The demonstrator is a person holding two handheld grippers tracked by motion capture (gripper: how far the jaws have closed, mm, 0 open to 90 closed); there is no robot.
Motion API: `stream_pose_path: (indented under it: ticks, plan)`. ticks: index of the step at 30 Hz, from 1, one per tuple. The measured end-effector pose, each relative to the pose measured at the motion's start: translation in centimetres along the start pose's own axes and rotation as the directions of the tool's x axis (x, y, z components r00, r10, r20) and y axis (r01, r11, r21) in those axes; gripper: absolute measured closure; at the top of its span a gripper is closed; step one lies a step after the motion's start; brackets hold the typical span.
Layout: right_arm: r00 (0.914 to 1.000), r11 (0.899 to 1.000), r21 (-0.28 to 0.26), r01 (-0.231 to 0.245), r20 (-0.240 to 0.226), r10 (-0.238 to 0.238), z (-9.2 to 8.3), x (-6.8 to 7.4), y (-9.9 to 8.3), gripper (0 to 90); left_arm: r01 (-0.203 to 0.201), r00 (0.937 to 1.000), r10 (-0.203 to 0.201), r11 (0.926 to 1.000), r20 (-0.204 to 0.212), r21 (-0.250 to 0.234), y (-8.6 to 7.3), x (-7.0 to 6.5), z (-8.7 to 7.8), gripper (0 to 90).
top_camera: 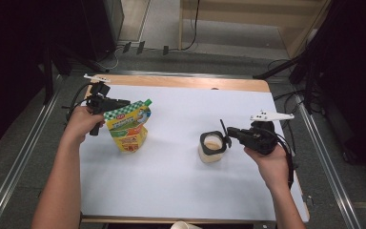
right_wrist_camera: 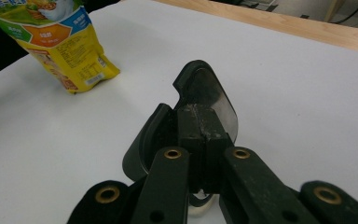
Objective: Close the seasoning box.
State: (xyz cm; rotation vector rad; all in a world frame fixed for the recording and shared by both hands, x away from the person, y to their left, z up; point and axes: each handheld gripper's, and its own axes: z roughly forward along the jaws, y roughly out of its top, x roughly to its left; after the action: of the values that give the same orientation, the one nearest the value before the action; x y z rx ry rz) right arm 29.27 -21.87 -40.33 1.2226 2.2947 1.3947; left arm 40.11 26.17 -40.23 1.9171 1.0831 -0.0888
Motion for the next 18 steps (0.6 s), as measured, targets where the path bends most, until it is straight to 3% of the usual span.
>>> stream_pose_path:
  ticks: [18]
  plan:
    - [0.9988, 1.000, 0.007, 0.020, -0.044, -0.020, 1.5, 1.2, -0.3, 90.0, 0.004, 1.0000, -0.004, 1.0000, -0.004, 0.008, -0.1, 0.2, 0.1, 38.0]
